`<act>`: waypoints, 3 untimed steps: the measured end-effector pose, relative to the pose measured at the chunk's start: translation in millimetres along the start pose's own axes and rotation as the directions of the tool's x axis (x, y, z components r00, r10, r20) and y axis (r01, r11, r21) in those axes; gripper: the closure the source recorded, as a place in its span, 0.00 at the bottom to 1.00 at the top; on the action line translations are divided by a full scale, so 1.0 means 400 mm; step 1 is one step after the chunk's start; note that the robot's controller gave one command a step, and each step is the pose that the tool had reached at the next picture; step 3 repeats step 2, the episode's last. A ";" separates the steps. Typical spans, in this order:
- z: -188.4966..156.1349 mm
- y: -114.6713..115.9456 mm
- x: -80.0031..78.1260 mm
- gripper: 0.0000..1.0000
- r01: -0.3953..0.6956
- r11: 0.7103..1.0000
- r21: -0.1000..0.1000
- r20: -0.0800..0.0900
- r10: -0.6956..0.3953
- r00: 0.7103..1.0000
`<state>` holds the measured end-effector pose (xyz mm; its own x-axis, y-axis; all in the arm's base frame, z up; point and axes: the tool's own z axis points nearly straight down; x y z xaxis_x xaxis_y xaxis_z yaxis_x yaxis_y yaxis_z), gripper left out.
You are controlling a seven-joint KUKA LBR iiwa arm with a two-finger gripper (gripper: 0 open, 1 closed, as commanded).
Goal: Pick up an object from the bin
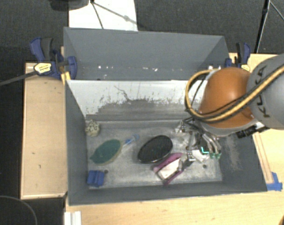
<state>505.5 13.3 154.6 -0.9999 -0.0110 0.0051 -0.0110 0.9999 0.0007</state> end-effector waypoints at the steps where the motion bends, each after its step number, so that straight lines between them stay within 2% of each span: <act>1: -0.008 0.000 -0.005 1.00 -0.001 1.000 0.000 0.007 0.001 1.000; 2: -0.284 0.065 -0.018 1.00 0.084 0.996 0.001 0.017 -0.084 0.996; 3: -0.284 0.065 -0.018 1.00 0.084 0.996 0.001 0.017 -0.084 0.996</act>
Offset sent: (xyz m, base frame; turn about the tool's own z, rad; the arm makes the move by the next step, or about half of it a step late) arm 0.0000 0.0000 0.0000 0.0000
